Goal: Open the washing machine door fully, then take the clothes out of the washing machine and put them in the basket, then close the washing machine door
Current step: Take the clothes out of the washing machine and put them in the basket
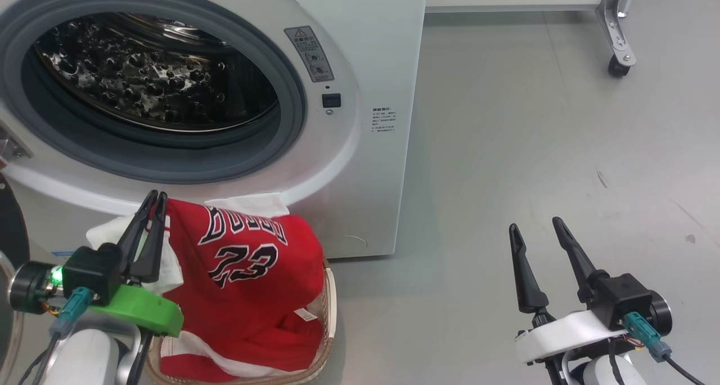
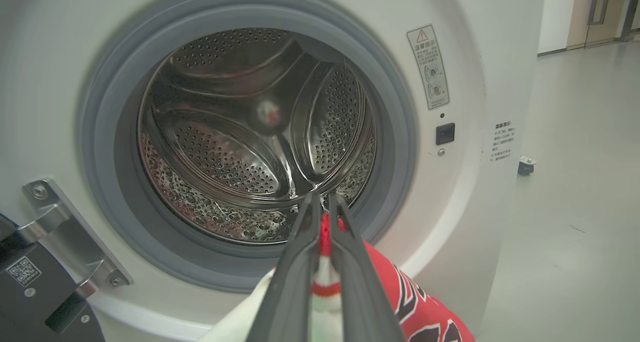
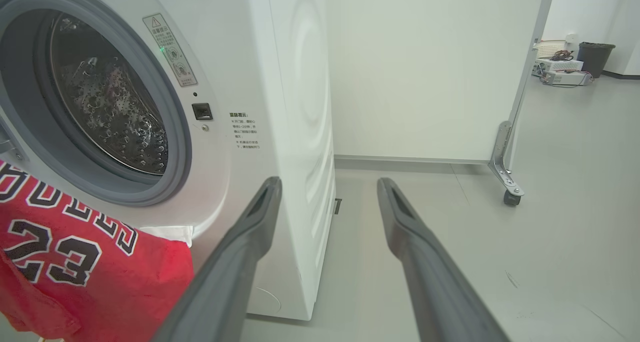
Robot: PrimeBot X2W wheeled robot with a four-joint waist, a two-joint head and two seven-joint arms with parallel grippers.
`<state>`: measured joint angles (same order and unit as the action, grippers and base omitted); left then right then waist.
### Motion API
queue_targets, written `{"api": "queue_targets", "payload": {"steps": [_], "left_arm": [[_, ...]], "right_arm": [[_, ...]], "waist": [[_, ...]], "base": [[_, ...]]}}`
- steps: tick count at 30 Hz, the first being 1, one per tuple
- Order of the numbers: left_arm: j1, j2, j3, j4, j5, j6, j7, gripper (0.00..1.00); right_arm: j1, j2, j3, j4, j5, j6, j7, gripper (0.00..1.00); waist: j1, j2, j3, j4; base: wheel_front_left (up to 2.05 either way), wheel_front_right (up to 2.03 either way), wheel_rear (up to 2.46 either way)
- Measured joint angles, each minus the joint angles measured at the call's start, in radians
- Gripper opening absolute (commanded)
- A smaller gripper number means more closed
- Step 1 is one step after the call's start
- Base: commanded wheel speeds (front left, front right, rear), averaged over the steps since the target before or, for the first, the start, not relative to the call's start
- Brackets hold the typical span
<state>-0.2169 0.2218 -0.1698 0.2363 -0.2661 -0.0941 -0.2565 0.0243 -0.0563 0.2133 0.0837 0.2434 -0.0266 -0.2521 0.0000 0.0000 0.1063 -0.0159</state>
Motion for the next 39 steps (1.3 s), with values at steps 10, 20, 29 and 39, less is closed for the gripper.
{"api": "queue_targets", "payload": {"steps": [10,20,29,39], "left_arm": [[0.012,0.01,-0.019,0.086,-0.001,-0.008,0.0,0.0],[-0.012,0.017,-0.08,0.133,0.0,-0.023,0.009,0.0],[-0.082,0.026,-0.103,0.216,-0.008,-0.026,0.049,0.0],[-0.189,0.069,-0.087,0.376,-0.026,-0.027,0.099,0.0]], "right_arm": [[-0.003,0.003,0.015,-0.012,-0.009,0.007,0.0,1.0],[-0.037,0.007,0.031,-0.035,-0.019,0.005,0.0,1.0],[-0.078,0.007,0.053,-0.052,-0.036,-0.009,0.0,1.0],[-0.104,0.008,0.055,-0.082,-0.057,-0.03,0.0,1.0]], "waist": [[0.0,0.0,0.056,-0.022],[0.0,0.0,0.14,-0.059],[0.0,0.0,0.23,-0.097],[0.0,0.0,0.341,-0.141]], "base": [[0.0,0.0,0.0],[0.0,0.0,0.0],[0.0,0.0,0.0],[0.0,0.0,0.0]]}}
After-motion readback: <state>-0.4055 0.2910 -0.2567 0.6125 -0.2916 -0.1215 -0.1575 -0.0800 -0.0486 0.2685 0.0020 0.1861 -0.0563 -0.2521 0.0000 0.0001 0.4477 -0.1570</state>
